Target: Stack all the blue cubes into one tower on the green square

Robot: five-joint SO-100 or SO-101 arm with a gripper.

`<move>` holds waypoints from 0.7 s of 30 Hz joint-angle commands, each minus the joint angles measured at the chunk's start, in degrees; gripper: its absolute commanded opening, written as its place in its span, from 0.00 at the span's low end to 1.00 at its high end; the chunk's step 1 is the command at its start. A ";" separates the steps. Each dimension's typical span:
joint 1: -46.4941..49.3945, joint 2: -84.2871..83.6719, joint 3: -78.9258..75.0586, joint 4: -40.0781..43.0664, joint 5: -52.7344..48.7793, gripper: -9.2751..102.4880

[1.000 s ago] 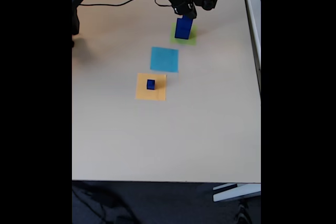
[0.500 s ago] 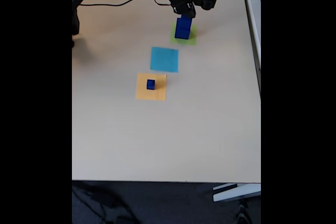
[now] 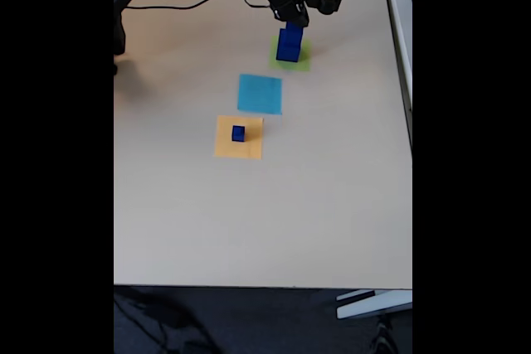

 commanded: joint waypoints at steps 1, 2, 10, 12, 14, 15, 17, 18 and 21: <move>0.00 1.58 -2.37 0.18 0.70 0.08; -0.09 1.58 -2.37 0.18 0.79 0.08; -0.09 1.58 -2.37 0.44 0.79 0.08; -0.09 1.67 -2.37 0.70 0.79 0.08; -0.09 1.67 -2.37 0.97 0.88 0.08; -0.09 1.67 -2.37 1.05 0.97 0.08; 0.00 1.67 -2.37 0.97 0.53 0.08; 0.09 1.67 -2.37 0.97 0.35 0.08; 0.18 1.85 -2.37 0.97 0.00 0.08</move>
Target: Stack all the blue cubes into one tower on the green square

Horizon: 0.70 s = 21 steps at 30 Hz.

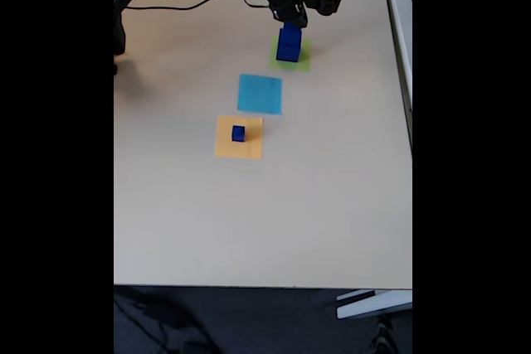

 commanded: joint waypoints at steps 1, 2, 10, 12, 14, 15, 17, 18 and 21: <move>0.26 1.85 -2.37 0.09 -0.53 0.08; 0.35 1.85 -2.37 0.00 -0.70 0.08; 1.49 2.37 -3.34 -1.05 -3.78 0.08; 2.02 2.72 -3.43 -2.37 -5.54 0.08; 2.46 3.25 -3.43 -4.48 -8.26 0.08; 2.81 3.25 -3.87 -5.36 -9.58 0.08; 3.43 3.78 -4.39 -7.21 -11.95 0.08; 3.78 4.04 -4.75 -8.35 -13.80 0.08; 5.10 5.27 -5.80 -10.72 -19.34 0.08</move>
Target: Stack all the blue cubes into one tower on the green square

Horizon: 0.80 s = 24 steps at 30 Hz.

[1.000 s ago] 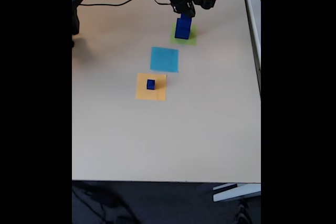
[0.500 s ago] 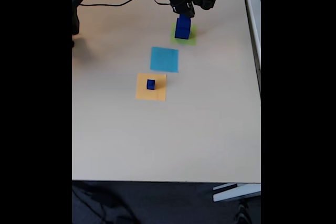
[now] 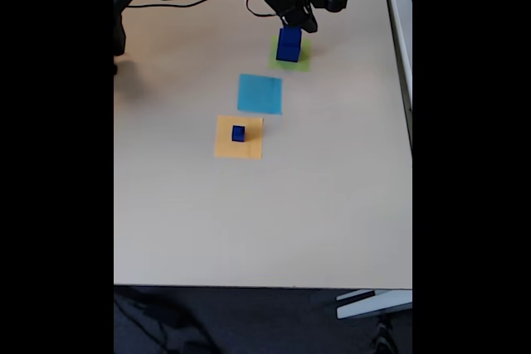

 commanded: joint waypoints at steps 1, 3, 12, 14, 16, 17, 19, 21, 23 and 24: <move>2.11 5.89 -4.57 -3.78 -6.24 0.08; 3.43 7.12 -4.57 -3.87 -9.49 0.08; 10.37 14.41 2.55 0.53 -17.31 0.13; 11.43 15.73 4.31 2.55 -17.40 0.14; 12.48 17.14 6.06 4.48 -17.31 0.17; 13.01 18.02 7.29 5.10 -17.23 0.17; 13.80 20.21 10.46 6.33 -16.79 0.18; 14.50 22.94 14.85 6.68 -16.35 0.19; 15.29 24.70 17.93 7.29 -16.35 0.18; 15.64 25.31 18.72 8.35 -16.26 0.17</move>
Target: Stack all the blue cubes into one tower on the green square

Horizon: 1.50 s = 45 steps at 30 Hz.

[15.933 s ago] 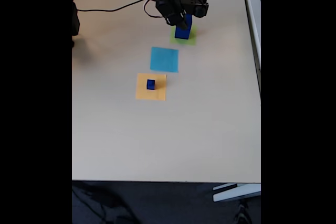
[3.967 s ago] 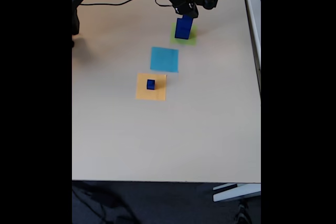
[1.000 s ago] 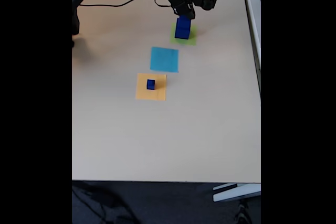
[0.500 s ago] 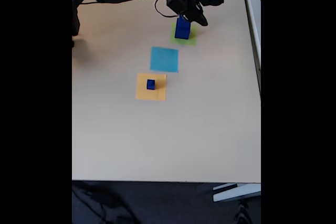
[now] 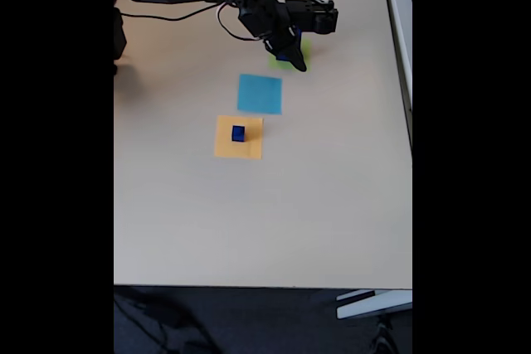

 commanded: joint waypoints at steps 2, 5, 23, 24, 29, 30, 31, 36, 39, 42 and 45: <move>1.85 8.00 1.93 3.69 0.97 0.16; 2.90 9.14 2.81 6.77 1.05 0.14; 7.03 12.04 14.24 7.47 -0.70 0.12; 7.38 11.69 14.24 7.12 -1.41 0.12; 8.17 10.46 15.91 4.48 -3.43 0.12; 8.26 10.46 16.61 3.96 -3.69 0.12; 8.35 10.46 17.49 3.43 -3.87 0.12; 8.79 8.96 19.25 1.76 -5.54 0.12; 9.23 9.49 22.24 0.18 -6.06 0.12; 9.84 9.93 24.35 -0.53 -6.50 0.11; 10.63 10.81 27.16 -1.67 -6.86 0.11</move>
